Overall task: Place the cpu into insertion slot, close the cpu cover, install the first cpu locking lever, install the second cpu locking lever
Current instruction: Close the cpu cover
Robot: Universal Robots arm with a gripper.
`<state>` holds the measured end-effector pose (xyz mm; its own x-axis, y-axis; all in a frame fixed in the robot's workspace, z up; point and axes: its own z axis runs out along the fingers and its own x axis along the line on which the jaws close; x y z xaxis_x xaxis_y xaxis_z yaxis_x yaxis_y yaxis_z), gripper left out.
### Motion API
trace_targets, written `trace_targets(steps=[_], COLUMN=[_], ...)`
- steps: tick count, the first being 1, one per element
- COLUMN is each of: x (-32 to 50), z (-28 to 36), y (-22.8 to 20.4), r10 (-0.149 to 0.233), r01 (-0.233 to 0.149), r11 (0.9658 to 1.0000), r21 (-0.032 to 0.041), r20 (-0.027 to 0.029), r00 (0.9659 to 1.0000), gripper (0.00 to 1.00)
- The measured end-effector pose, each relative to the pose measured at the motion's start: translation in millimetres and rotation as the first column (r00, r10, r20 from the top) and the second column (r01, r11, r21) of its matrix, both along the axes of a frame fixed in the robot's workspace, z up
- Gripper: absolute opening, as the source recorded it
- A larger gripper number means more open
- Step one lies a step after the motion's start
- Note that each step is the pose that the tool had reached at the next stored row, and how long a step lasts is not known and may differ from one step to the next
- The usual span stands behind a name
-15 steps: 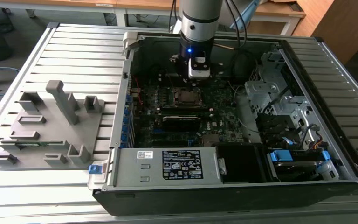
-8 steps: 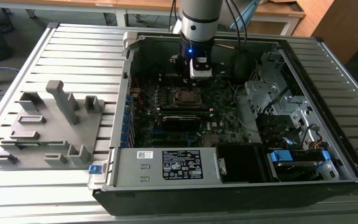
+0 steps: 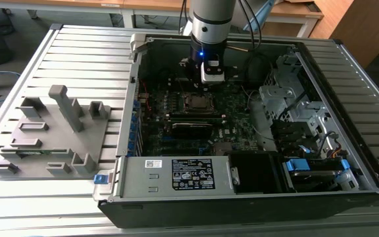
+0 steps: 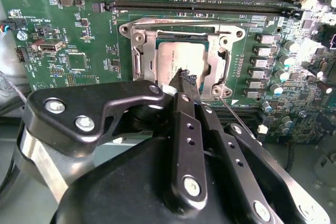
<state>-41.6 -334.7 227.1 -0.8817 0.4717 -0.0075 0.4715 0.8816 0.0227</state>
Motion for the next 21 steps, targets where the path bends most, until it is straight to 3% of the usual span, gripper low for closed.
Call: trace_targets(steps=[6, 14, 21], x=[0.0, 0.0, 0.0], z=[-0.1, -0.2, -0.2], y=[0.0, 0.0, 0.0], r10=[0.046, 0.122, 0.124], r01=[-0.046, -0.122, -0.124], r11=[0.9989, 0.9925, 0.9923], r21=[0.0001, 0.0000, 0.0000], r20=[0.0000, 0.0000, 0.0000], r00=[0.9989, 0.9925, 0.9923], gripper=[0.10, 0.10, 0.10])
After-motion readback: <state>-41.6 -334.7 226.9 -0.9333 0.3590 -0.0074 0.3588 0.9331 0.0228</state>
